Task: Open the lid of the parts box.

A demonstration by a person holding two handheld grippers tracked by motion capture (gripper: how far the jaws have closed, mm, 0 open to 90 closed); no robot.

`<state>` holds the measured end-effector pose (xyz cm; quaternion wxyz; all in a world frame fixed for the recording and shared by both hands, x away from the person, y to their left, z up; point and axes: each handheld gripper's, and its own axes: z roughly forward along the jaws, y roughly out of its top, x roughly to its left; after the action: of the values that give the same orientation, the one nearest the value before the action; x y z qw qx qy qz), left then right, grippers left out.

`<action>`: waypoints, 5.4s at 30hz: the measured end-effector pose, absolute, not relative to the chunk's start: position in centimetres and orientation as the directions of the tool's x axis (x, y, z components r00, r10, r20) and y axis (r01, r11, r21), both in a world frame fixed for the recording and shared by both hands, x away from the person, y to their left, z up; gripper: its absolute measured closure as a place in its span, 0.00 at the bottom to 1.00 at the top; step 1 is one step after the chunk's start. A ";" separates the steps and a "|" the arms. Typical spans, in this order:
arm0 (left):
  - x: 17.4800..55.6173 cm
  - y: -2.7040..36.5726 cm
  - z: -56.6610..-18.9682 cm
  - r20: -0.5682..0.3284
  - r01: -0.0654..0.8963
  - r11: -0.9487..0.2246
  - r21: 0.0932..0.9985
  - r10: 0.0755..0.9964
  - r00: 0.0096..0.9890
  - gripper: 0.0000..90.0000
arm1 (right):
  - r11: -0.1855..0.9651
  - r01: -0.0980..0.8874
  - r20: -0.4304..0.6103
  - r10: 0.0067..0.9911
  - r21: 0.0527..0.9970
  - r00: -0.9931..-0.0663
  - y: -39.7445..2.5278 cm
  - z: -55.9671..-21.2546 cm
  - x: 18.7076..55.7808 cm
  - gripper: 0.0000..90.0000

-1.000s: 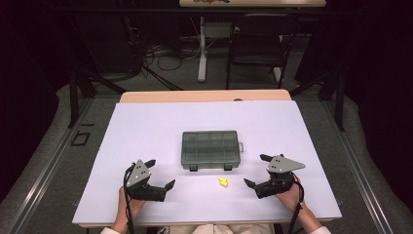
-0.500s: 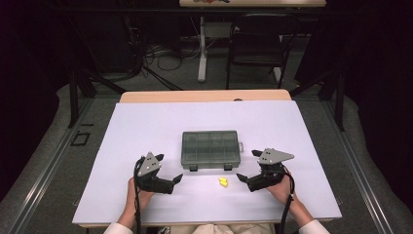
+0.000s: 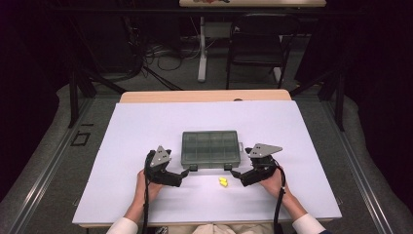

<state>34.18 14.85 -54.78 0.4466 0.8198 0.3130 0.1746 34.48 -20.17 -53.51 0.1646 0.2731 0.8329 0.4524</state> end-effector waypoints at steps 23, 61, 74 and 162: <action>35.7 13.2 -55.7 0.028 0.361 -0.487 0.795 0.626 0.780 0.16 | 0.497 0.354 -0.035 0.616 0.792 -0.787 -19.2 -54.9 35.8 0.15; 35.5 13.6 -56.0 0.046 0.349 -0.494 0.797 0.625 0.779 0.26 | 0.490 0.377 -0.045 0.653 0.786 -0.756 -19.3 -55.3 35.7 0.33; 35.4 13.4 -56.0 0.069 0.341 -0.517 0.785 0.620 0.782 0.26 | 0.496 0.371 -0.055 0.652 0.785 -0.756 -19.2 -55.3 35.6 0.32; 35.3 13.7 -55.9 0.049 0.345 -0.494 0.798 0.623 0.780 0.29 | 0.473 0.371 -0.046 0.663 0.799 -0.747 -19.4 -55.3 35.4 0.35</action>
<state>35.32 13.73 -55.90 0.4140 0.8478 0.2855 0.1681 35.40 -19.35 -55.33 0.1779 0.3077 0.8396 0.4107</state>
